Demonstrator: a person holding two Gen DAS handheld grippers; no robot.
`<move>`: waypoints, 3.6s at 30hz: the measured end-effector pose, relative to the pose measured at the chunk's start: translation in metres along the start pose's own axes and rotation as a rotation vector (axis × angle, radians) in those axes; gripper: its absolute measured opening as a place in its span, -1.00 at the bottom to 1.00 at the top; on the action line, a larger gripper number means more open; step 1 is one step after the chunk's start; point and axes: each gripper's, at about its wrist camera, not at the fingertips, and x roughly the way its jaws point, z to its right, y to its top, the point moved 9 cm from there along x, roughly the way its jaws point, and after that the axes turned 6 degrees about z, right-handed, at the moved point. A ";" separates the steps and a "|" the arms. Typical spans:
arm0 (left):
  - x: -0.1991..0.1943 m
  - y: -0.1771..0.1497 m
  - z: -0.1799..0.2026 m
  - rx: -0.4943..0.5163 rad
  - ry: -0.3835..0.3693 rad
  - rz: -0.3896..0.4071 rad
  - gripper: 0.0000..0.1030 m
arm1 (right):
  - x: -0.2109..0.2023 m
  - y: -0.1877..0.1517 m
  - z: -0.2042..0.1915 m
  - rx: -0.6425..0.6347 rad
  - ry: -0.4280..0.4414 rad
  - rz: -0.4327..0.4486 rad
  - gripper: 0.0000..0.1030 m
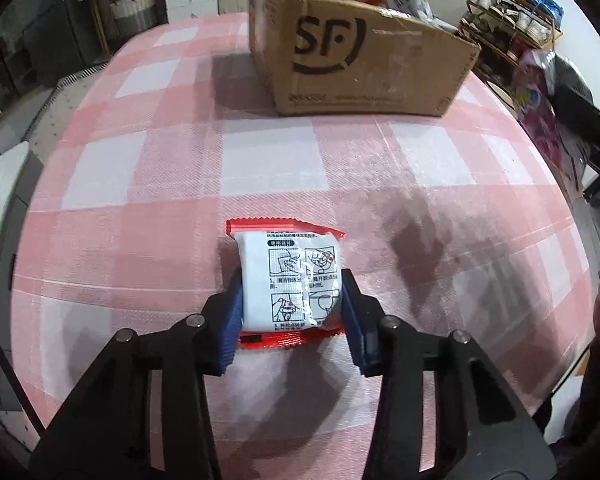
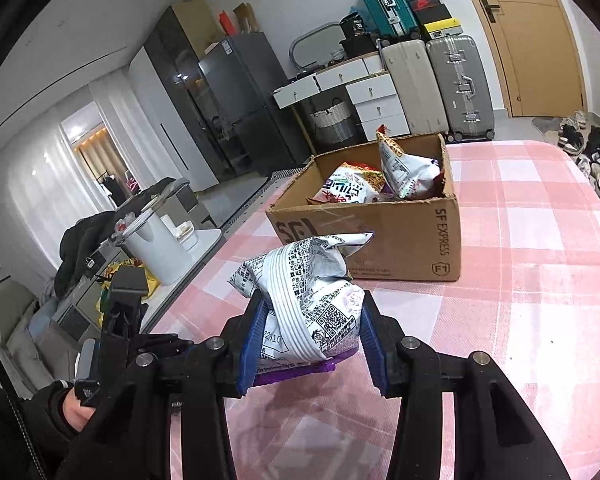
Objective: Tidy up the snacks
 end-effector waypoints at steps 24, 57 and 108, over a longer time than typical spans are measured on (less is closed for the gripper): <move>-0.074 0.095 -0.002 0.012 -0.052 0.210 -0.21 | -0.011 0.055 -0.030 -0.072 0.024 0.062 -0.13; -0.037 0.314 0.024 -0.040 -0.177 0.284 -0.20 | 0.079 0.215 0.007 -0.132 -0.077 0.081 -0.13; -0.130 0.204 0.029 0.028 0.119 0.476 0.75 | -0.041 0.151 -0.013 -0.197 -0.141 0.230 0.82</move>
